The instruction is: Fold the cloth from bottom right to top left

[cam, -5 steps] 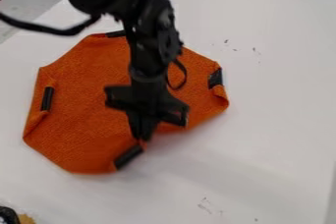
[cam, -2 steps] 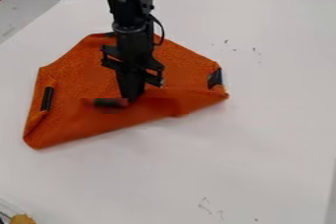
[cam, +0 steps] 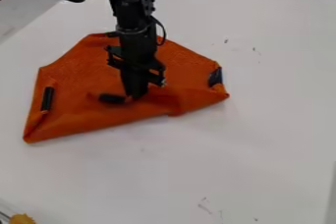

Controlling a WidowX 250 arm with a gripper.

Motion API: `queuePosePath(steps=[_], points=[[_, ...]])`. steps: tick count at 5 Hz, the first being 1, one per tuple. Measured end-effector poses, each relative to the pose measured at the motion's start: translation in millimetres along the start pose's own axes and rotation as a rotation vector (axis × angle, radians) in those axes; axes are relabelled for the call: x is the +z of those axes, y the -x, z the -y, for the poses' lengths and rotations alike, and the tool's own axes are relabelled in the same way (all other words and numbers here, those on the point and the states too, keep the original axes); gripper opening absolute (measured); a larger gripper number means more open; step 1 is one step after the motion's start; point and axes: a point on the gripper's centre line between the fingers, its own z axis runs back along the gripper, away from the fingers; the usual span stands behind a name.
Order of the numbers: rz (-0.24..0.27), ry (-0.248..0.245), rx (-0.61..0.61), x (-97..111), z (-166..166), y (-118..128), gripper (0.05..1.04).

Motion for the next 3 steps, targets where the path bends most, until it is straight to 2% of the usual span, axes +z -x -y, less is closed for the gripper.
queuePosePath(steps=[1,2,3], points=[[0.075,-0.068,-0.002,1.6,-11.7,-11.7,0.204],[0.128,-0.151,-0.036,12.7,-36.4,-30.3,0.448],[0.139,-0.173,-0.087,13.8,-49.3,-44.0,0.755]])
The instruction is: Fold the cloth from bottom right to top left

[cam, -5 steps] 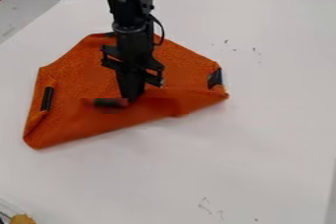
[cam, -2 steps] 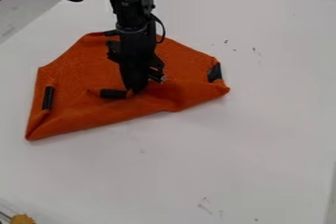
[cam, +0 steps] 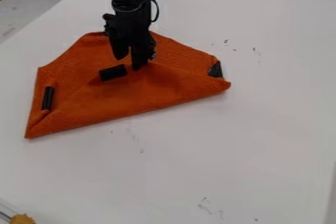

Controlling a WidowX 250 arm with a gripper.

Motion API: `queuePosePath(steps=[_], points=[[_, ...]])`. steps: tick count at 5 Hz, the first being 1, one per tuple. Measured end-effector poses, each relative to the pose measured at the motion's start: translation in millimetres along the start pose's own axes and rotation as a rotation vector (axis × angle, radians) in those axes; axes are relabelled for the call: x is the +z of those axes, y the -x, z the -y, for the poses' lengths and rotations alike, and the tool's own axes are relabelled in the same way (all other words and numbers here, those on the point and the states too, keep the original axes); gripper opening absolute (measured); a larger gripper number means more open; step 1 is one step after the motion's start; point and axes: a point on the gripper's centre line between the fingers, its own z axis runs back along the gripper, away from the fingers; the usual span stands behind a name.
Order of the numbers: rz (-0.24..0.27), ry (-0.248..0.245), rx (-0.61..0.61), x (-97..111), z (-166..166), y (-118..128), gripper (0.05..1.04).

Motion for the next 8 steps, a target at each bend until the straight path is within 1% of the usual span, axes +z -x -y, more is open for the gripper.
queuePosePath(steps=[1,2,3,4,8], points=[[0.018,-0.007,-0.022,-2.7,-10.9,-5.7,0.990],[0.014,-0.020,0.006,-2.4,-13.2,-5.2,1.004],[0.024,-0.045,0.063,5.7,-7.0,-9.2,1.000],[0.028,-0.064,0.101,20.8,0.3,-13.8,1.000],[0.027,-0.065,0.109,21.7,1.6,-13.9,1.000]])
